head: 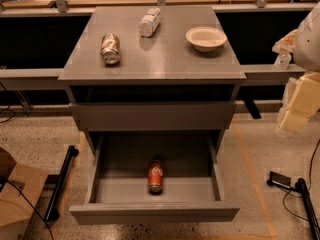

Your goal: Pick coke can from middle drawer and place on counter

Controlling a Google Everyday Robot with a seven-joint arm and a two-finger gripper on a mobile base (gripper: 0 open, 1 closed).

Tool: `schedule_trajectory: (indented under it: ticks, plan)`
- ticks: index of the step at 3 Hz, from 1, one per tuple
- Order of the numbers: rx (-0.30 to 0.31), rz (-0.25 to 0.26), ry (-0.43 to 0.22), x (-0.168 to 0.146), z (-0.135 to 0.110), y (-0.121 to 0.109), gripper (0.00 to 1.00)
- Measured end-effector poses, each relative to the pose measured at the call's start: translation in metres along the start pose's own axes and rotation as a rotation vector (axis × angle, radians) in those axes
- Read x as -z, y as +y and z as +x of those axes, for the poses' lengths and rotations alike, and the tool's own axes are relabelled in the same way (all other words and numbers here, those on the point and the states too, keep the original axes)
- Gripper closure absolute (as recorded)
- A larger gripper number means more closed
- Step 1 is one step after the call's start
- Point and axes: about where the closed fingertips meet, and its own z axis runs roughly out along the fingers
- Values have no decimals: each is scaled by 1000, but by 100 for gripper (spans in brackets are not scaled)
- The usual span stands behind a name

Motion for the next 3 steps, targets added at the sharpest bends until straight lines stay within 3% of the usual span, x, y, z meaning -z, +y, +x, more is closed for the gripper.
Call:
schedule_trajectory:
  ticks: [1,2,3]
  plan:
    - [0,0,0,0,0,0,0]
    - [-63,5,-37,-16,0,-3,0]
    - [-181,0,-94,-53,-1,-5,0]
